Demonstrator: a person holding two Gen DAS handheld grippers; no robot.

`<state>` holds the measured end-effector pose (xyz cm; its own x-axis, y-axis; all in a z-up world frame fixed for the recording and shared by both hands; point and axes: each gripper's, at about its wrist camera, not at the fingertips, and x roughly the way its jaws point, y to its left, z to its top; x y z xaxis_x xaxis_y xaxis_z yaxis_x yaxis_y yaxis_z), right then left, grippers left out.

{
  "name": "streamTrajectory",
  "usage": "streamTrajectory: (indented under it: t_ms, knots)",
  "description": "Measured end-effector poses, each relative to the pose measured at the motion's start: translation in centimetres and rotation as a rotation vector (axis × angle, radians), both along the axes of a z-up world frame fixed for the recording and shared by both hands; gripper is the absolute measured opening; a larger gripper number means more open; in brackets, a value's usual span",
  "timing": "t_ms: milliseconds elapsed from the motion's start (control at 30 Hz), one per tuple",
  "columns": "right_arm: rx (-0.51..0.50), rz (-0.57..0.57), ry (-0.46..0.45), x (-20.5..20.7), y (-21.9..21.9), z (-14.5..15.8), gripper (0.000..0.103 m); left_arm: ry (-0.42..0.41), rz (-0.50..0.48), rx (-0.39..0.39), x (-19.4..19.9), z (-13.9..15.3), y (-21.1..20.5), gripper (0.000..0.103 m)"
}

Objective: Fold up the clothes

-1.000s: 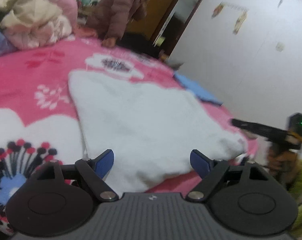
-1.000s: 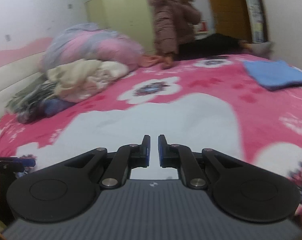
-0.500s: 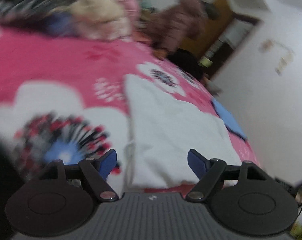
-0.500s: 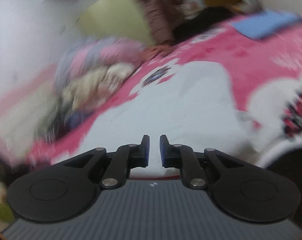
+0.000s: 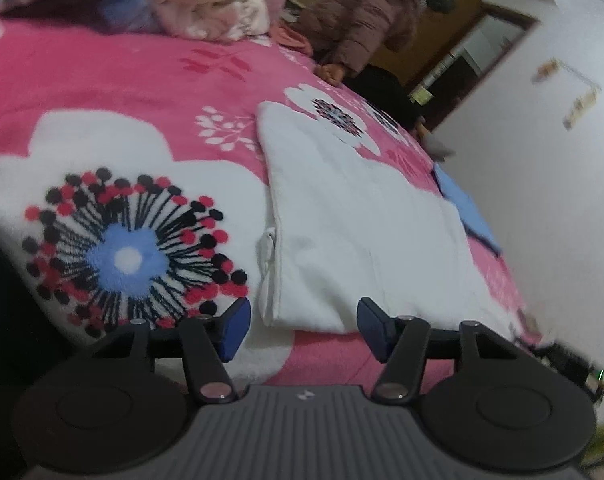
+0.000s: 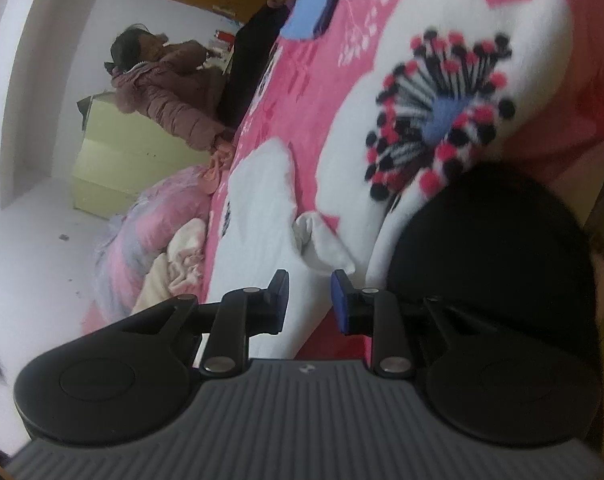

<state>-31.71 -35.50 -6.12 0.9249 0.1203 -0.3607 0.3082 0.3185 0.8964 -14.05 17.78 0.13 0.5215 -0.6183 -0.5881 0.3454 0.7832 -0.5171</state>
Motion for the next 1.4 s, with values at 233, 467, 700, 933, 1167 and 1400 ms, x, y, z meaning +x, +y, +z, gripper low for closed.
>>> streamTrajectory:
  t_ms: [233, 467, 700, 933, 1167, 1400]
  knots:
    - [0.038, 0.055, 0.011, 1.5, -0.3, -0.2, 0.025, -0.139, -0.159, 0.234, -0.9, 0.0, -3.0, 0.055]
    - [-0.004, 0.069, 0.017, 2.1, -0.3, 0.7, 0.022, -0.233, -0.265, 0.398, -0.8, -0.3, -5.3, 0.021]
    - [-0.117, 0.075, 0.037, 2.7, -0.2, 1.9, 0.000, -0.351, -0.330, 0.543, -0.9, 0.1, -6.4, 0.003]
    - [-0.193, 0.092, 0.040, 2.6, -0.9, 2.2, 0.000, -0.370, -0.371, 0.615, -0.7, 0.1, -6.3, 0.002]
    - [-0.167, 0.093, 0.069, 2.3, -1.2, 1.4, 0.005, -0.292, -0.348, 0.581, -0.3, 0.0, -5.8, 0.012]
    - [-0.273, -0.018, 0.056, -0.7, -2.2, 2.8, 0.020, -0.249, -0.211, 0.562, -0.4, 2.0, -4.2, 0.035]
